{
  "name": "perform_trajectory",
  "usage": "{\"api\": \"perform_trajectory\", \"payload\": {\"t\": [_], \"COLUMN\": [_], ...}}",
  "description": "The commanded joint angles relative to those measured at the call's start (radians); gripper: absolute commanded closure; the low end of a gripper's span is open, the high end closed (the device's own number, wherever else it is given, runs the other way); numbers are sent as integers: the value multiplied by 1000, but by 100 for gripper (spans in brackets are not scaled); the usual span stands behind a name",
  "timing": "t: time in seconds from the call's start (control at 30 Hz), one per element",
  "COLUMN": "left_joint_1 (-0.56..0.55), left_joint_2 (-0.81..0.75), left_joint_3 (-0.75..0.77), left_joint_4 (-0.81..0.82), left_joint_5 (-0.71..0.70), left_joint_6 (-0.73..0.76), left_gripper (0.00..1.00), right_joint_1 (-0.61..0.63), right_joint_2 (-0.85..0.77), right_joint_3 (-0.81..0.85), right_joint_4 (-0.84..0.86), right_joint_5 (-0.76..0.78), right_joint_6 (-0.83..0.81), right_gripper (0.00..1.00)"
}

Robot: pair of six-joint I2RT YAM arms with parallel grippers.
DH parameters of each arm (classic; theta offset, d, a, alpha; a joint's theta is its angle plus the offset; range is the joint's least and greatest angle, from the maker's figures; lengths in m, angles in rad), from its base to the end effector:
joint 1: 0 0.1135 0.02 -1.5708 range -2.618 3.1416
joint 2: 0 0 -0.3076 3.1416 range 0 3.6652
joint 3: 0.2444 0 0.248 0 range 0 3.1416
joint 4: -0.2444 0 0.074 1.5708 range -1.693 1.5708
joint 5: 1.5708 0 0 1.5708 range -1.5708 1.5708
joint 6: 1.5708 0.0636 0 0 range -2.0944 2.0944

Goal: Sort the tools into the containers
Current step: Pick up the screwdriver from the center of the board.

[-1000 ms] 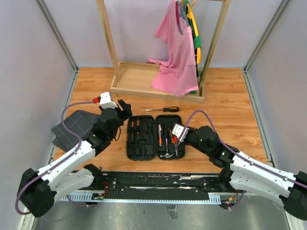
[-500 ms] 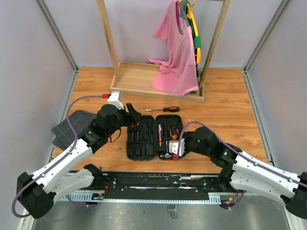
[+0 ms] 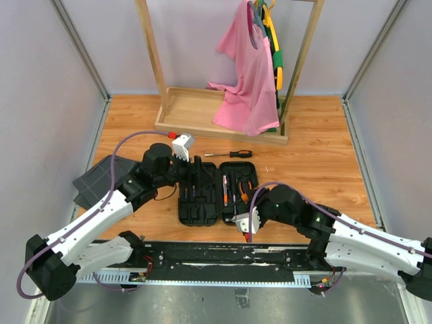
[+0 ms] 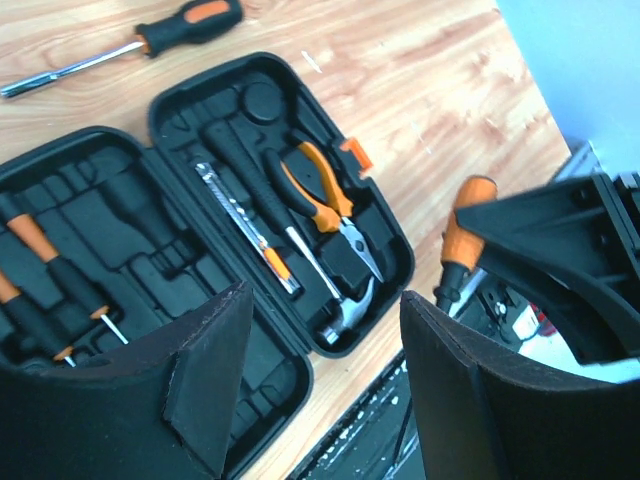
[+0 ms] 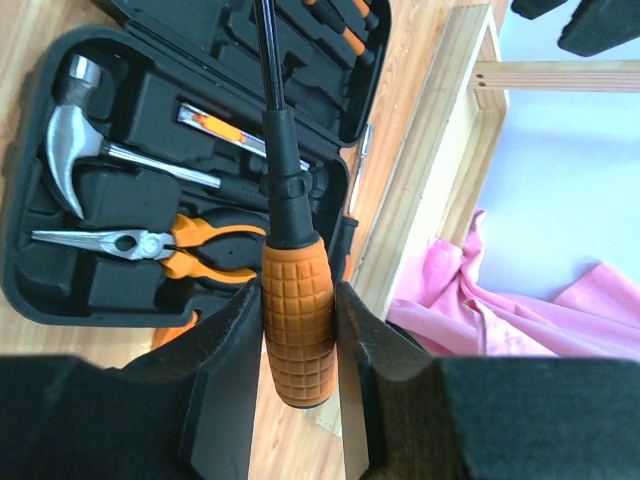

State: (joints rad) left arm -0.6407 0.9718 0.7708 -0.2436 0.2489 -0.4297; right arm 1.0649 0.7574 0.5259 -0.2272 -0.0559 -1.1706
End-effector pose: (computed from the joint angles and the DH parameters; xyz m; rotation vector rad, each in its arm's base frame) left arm 0.1644 -0.1421 0.3200 0.3899 2.0911 -0.9109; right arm 0.0782 0.1485 0.2671 -1.8392 0.8562 -0.0100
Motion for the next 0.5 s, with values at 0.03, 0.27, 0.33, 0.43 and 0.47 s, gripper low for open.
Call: {"api": "perform_trajectory", "payload": {"t": [0.03, 0.27, 0.33, 0.43, 0.47], "left_joint_1": [-62, -182, -200, -229, -240], "left_joint_2": [-5, 39, 46, 53, 57], "left_joint_3": [37, 55, 59, 61, 62], "left_joint_4": [-40, -38, -30, -20, -20], "left_joint_5": [79, 111, 151, 184, 191], "left_joint_6": [58, 104, 115, 136, 143], "left_gripper": [36, 36, 37, 37, 37], "right_joint_1": [19, 23, 23, 28, 30], "right_joint_2": [-12, -20, -27, -41, -46], "right_joint_3": [48, 53, 54, 52, 52], "right_joint_4": [16, 17, 14, 14, 15], "right_joint_5": [60, 56, 55, 46, 43], "right_joint_6": [-107, -143, -144, -138, -136], "right_gripper": [99, 99, 99, 99, 99]}}
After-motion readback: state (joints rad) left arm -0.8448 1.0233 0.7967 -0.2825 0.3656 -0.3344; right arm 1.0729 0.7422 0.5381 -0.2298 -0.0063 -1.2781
